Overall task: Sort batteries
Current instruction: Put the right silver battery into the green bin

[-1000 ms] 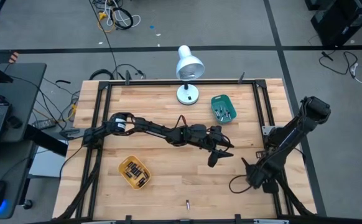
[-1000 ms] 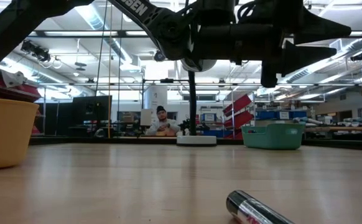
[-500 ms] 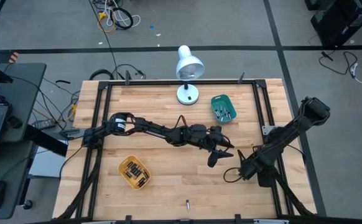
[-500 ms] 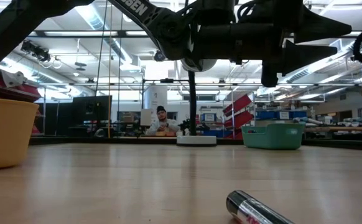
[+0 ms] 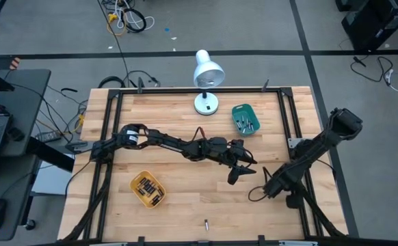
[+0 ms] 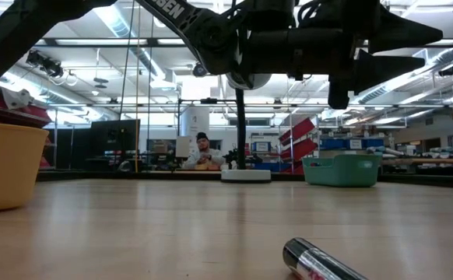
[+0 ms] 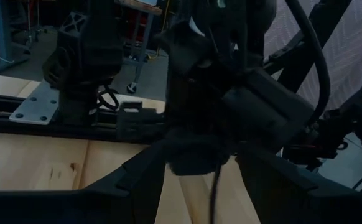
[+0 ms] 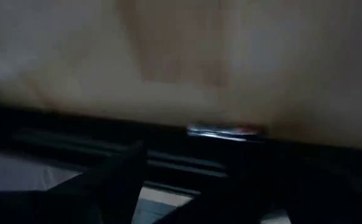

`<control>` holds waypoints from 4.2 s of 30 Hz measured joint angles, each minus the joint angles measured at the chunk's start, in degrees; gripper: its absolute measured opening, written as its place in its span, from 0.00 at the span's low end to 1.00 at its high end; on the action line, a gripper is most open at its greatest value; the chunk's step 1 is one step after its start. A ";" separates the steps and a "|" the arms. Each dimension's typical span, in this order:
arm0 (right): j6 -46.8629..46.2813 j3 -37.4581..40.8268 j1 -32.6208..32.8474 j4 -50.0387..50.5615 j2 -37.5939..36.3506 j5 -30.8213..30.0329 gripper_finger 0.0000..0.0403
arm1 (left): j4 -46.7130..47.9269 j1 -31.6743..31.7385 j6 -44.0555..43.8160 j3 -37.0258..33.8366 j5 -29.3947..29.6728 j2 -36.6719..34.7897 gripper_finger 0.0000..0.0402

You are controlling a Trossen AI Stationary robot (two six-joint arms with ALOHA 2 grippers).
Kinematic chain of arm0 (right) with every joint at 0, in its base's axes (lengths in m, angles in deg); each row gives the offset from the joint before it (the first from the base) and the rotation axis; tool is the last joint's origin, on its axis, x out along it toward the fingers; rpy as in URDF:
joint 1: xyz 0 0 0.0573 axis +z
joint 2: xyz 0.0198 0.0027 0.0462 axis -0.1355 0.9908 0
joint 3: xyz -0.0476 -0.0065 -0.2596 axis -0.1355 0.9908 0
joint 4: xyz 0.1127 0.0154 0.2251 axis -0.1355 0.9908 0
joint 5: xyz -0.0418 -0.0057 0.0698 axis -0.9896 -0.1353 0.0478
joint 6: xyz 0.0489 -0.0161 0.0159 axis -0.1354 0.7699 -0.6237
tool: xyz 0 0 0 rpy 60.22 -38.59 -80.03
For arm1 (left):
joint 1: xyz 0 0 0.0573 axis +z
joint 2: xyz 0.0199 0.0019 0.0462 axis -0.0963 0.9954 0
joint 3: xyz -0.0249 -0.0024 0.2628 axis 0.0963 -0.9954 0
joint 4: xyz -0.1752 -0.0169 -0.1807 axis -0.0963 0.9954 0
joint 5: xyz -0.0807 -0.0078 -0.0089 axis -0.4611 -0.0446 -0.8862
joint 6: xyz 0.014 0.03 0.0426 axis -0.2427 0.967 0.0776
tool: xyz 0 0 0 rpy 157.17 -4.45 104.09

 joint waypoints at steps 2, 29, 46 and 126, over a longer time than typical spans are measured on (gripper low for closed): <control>1.67 0.56 1.29 -2.16 -0.07 2.27 0.75 | 0.00 0.14 -0.36 0.00 -0.02 0.00 0.54; -4.54 -11.18 -0.44 -0.69 -2.81 8.41 0.39 | 0.49 1.79 -3.01 1.36 -1.56 0.00 0.54; -40.22 10.09 4.84 -32.69 -0.33 16.45 0.00 | 3.42 1.32 -2.93 3.76 -3.22 0.00 0.54; 7.87 2.70 -17.00 5.16 1.64 -11.82 0.94 | 32.87 3.16 -0.97 3.67 1.46 -10.97 0.48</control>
